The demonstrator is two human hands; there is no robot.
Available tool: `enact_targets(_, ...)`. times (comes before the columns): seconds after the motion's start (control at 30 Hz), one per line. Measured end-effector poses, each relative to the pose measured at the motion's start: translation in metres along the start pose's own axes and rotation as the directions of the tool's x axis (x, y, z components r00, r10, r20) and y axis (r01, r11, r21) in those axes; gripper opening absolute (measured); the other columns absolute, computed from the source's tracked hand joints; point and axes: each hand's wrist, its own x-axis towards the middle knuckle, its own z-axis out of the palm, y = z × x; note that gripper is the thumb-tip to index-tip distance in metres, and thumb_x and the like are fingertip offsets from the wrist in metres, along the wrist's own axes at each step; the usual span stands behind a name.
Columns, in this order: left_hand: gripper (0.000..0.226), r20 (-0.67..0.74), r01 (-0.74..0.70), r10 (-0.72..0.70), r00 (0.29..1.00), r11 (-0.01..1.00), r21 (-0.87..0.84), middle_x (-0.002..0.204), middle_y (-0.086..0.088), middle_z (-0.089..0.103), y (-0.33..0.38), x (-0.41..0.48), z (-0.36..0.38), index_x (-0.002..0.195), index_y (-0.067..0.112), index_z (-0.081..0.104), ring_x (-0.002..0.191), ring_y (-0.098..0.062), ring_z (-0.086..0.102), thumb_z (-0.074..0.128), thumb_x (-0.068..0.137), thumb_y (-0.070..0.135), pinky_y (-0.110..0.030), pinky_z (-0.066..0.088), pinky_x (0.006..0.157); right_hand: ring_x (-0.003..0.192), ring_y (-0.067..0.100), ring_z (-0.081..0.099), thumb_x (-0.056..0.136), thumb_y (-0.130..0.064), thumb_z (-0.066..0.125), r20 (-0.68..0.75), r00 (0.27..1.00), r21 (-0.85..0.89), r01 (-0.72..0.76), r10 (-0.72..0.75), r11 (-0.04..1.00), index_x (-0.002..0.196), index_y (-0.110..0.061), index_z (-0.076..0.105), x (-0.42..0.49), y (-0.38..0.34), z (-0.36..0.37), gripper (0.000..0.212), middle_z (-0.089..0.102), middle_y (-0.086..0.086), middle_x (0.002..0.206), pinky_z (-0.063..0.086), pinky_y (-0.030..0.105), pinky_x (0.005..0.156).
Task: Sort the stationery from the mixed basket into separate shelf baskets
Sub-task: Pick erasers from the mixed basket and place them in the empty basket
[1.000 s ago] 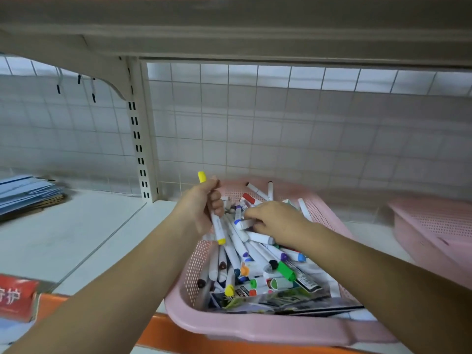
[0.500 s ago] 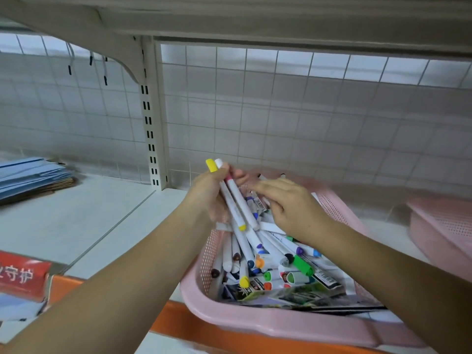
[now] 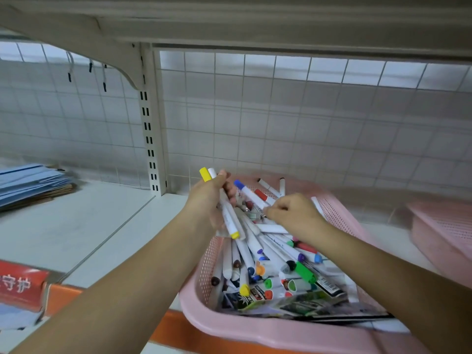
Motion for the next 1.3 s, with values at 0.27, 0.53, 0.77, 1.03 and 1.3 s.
enact_targets(0.27, 0.027, 0.023, 0.021, -0.025, 0.999, 0.987, 0.161, 0.106, -0.012, 0.067, 0.002, -0.002, -0.003, 0.104, 0.006, 0.062, 0.093, -0.026, 0.065, 0.053, 0.093, 0.028, -0.040, 0.052, 0.079, 0.055, 0.012, 0.039, 0.093, -0.026, 0.054, 0.067, 0.977, 0.010, 0.202, -0.202, 0.979, 0.086, -0.001, 0.070, -0.017, -0.012, 0.001, 0.030, 0.050, 0.005, 0.061, 0.032, 0.024, 0.054)
enact_targets(0.53, 0.014, 0.008, 0.027, -0.027, 1.000, 1.000, -0.008, 0.067, -0.002, 0.056, 0.001, -0.001, -0.004, 0.083, 0.013, 0.056, 0.057, -0.013, 0.061, 0.050, 0.096, 0.017, -0.028, 0.051, 0.052, 0.094, 0.019, 0.056, 0.093, -0.037, 0.051, 0.243, 0.961, -0.318, 0.208, -0.133, 0.925, 0.106, -0.013, 0.063, -0.011, 0.006, -0.009, 0.030, 0.060, -0.001, 0.100, 0.045, 0.031, 0.081)
enact_targets(0.77, 0.014, 0.038, 0.040, -0.042, 0.998, 0.998, 0.057, 0.065, -0.002, 0.058, 0.001, 0.002, -0.009, 0.090, 0.007, 0.054, 0.054, -0.013, 0.057, 0.052, 0.095, 0.020, -0.024, 0.049, 0.050, 0.097, 0.023, 0.057, 0.095, -0.028, 0.048, 0.103, 0.990, -0.434, 0.136, -0.102, 0.890, 0.110, -0.016, 0.064, -0.010, 0.002, -0.019, 0.024, 0.062, 0.006, 0.111, 0.045, 0.031, 0.078)
enact_targets(1.03, 0.015, -0.012, -0.034, 0.035, 0.999, 0.998, 0.049, 0.052, -0.002, 0.047, 0.002, -0.004, -0.005, 0.079, 0.009, 0.049, 0.046, -0.013, 0.047, 0.056, 0.092, 0.010, -0.026, 0.046, 0.053, 0.072, 0.022, 0.049, 0.101, -0.031, 0.028, -0.161, 0.927, -0.509, 0.215, -0.338, 0.833, 0.105, -0.010, 0.053, -0.018, -0.011, -0.024, 0.033, 0.049, -0.001, 0.076, 0.037, 0.032, 0.062)
enact_targets(1.3, 0.016, 0.150, -0.029, 0.017, 0.989, 0.997, 0.075, 0.080, -0.007, 0.069, 0.006, -0.014, -0.004, 0.105, 0.007, 0.060, 0.063, -0.018, 0.067, 0.052, 0.094, 0.016, -0.031, 0.054, 0.052, 0.050, 0.010, 0.036, 0.101, -0.033, 0.022, 0.066, 0.947, -0.449, 0.309, -0.314, 0.838, 0.104, -0.014, 0.041, -0.026, -0.022, -0.011, 0.028, 0.038, -0.007, 0.061, 0.028, 0.026, 0.046)
